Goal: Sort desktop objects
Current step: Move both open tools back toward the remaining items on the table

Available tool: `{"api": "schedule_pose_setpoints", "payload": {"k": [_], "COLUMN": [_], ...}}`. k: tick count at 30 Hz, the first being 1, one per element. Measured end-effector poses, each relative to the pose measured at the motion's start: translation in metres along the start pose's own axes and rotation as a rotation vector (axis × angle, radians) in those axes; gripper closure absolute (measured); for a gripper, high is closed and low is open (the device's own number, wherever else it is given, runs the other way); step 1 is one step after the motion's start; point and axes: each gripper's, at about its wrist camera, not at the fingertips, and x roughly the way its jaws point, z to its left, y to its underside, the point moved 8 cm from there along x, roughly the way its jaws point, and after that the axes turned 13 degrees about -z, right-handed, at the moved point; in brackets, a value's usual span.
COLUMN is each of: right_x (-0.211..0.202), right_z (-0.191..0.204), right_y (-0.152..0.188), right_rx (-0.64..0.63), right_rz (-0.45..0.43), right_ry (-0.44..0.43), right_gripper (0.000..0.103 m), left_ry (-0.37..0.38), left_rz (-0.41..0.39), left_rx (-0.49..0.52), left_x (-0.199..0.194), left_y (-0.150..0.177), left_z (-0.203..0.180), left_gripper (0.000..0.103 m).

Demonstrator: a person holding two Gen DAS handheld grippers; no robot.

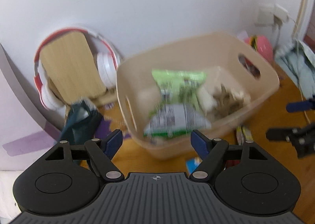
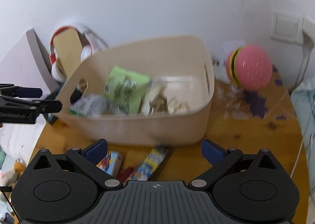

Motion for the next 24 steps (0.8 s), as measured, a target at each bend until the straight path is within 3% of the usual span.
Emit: {"api": "schedule_pose_setpoints", "payload": {"k": [5,11,15,24], "right_x": [0.009,0.022,0.025,0.042], "right_z": [0.004,-0.001,-0.001,0.007], "right_y": [0.027,0.054,0.061,0.06], "right_rx": [0.005,0.11,0.102,0.143], "right_rz": [0.093,0.197,0.208,0.23], "right_ry": [0.024,0.035,0.076,0.027], "right_gripper": [0.0,0.012,0.019,0.02], "left_ry": [0.079,0.152,0.192,0.225], "left_rz": [0.098,0.169,0.204,0.265], "left_rx": [-0.006,-0.013,0.01,0.047], "left_x": [-0.005,-0.011,-0.012,-0.005], "left_y": [0.042,0.081,0.101,0.132], "left_z": [-0.001,-0.009,-0.017,-0.031], "left_gripper": [0.025,0.025,0.026,0.031]}}
